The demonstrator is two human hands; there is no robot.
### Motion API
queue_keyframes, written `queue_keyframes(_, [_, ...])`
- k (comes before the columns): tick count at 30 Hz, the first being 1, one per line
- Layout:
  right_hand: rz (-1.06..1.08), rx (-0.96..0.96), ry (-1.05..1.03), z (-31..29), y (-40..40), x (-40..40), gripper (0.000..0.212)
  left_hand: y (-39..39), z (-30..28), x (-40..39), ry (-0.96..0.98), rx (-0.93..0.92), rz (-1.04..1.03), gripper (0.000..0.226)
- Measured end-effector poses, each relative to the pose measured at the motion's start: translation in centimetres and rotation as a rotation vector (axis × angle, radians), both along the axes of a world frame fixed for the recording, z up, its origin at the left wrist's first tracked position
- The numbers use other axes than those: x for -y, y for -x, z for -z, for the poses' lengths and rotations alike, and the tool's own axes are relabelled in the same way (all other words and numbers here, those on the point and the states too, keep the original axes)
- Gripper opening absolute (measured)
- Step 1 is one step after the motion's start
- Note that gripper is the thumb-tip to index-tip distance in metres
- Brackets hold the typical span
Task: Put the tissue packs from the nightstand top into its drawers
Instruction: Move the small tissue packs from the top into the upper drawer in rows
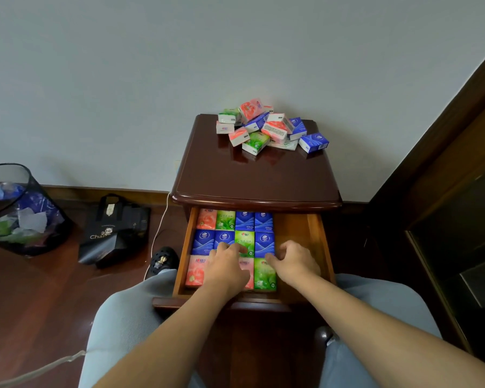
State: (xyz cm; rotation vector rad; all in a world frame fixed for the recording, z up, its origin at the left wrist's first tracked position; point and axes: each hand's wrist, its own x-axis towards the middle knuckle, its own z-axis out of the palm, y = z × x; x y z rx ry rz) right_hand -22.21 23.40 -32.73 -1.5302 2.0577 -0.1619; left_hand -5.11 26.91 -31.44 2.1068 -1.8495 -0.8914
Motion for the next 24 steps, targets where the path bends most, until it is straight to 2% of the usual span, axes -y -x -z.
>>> queue_keyframes(2, [0.018, -0.023, 0.186, -2.0, 0.6, 1.2, 0.030, 0.3, -1.4, 1.3, 0.135, -0.043, -0.032, 0.041])
queue_keyframes(4, [-0.017, 0.061, 0.423, -4.1, 1.4, 2.6, 0.027, 0.8, -3.1, 3.0, 0.286, -0.073, -0.051, 0.028])
queue_keyframes(6, [-0.081, 0.155, 0.640, -5.9, 2.2, 4.4, 0.018, 1.3, -4.7, 5.0, 0.408, -0.077, -0.048, 0.023])
queue_keyframes(8, [-0.096, 0.184, 0.752, -7.1, 3.1, 6.5, 0.011, 1.8, -5.7, 7.0, 0.496, -0.068, -0.021, 0.025])
queue_keyframes(11, [-0.057, 0.143, 0.713, -7.5, 4.4, 9.6, 0.036, 2.8, -6.2, 10.0, 0.530, -0.004, 0.065, 0.036])
queue_keyframes(14, [-0.029, 0.075, 0.571, -6.6, 5.5, 11.9, 0.061, 4.0, -5.4, 12.7, 0.402, 0.076, 0.160, 0.052])
queue_keyframes(17, [0.058, -0.014, 0.559, -5.0, 6.0, 14.3, 0.065, 4.5, -3.1, 14.0, 0.248, 0.126, 0.171, 0.058])
queue_keyframes(21, [0.132, -0.203, 0.591, -4.5, 5.6, 19.2, 0.076, 4.9, -1.5, 15.6, 0.245, 0.234, 0.184, 0.061])
queue_keyframes(24, [0.176, -0.227, 0.596, -4.4, 5.6, 22.9, 0.087, 4.7, -1.6, 17.6, 0.230, 0.243, 0.221, 0.063])
